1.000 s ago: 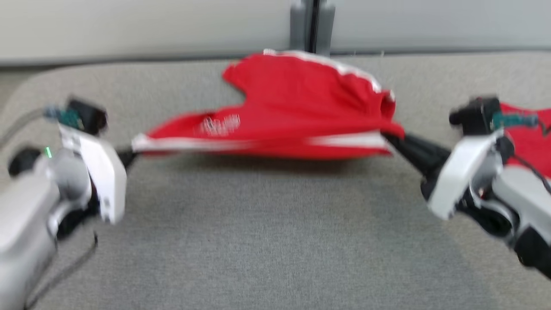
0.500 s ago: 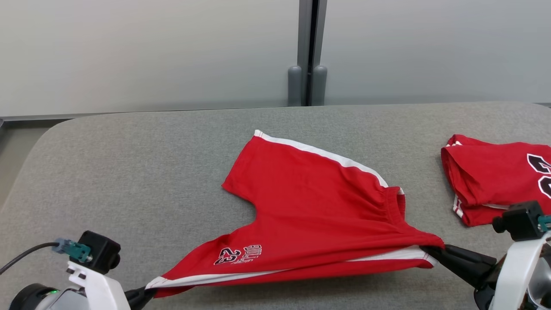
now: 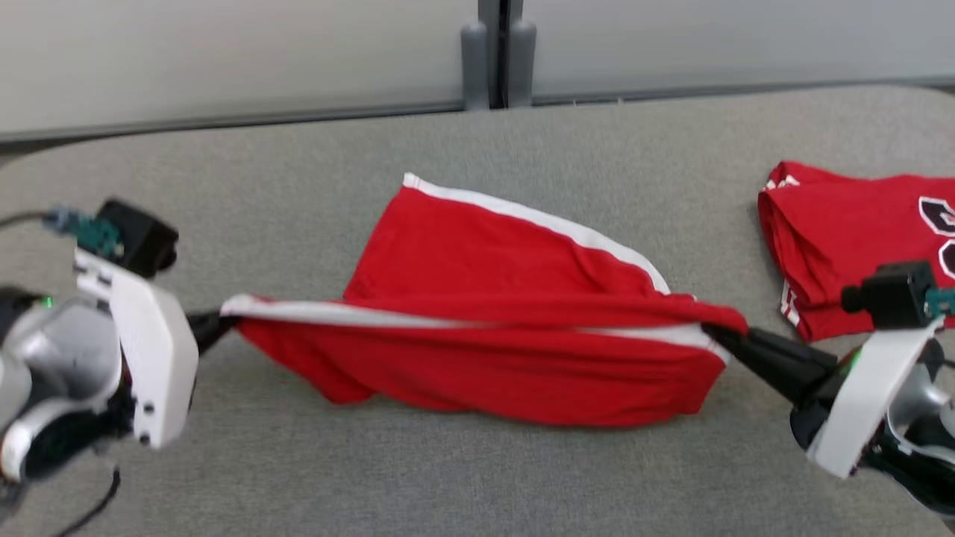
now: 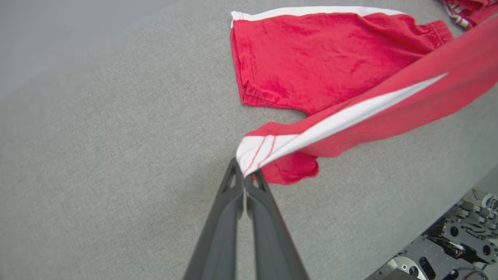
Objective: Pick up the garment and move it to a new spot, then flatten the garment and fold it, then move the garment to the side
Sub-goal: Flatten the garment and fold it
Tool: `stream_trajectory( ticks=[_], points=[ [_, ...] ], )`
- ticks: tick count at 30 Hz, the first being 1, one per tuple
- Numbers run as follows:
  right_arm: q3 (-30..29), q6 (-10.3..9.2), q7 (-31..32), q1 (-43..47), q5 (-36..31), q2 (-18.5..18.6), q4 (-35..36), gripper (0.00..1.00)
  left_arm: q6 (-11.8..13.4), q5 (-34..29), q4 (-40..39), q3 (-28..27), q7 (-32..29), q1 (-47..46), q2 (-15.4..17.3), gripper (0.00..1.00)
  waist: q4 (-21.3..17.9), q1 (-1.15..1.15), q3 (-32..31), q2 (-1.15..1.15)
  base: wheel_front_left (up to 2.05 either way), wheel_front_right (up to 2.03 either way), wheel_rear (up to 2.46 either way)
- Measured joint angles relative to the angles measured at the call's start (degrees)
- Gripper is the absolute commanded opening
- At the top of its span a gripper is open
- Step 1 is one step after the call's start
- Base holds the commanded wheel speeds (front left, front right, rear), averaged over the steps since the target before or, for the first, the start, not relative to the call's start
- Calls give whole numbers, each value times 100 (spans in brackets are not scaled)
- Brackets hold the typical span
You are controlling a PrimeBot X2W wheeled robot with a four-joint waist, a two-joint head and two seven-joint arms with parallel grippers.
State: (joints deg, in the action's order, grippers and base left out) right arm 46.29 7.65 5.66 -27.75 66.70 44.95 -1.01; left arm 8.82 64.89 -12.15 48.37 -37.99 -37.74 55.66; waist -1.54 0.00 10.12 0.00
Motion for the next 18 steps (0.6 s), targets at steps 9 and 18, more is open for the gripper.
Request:
stream_trajectory(
  ticks=[9, 18],
  points=[
    [-1044, -8, 146, -254, -623, -851, -135, 0, -700, -448, 1466, -34, -432, -1670, -802, 0, -251, 0, 1096, 0, 0, 0, 0],
    [-1466, -14, 246, -392, -1037, -1539, -76, 0, -1129, -835, 2409, 85, -768, -2774, -1216, 0, -677, 0, 2002, 0, 0, 0, 0]
  ],
)
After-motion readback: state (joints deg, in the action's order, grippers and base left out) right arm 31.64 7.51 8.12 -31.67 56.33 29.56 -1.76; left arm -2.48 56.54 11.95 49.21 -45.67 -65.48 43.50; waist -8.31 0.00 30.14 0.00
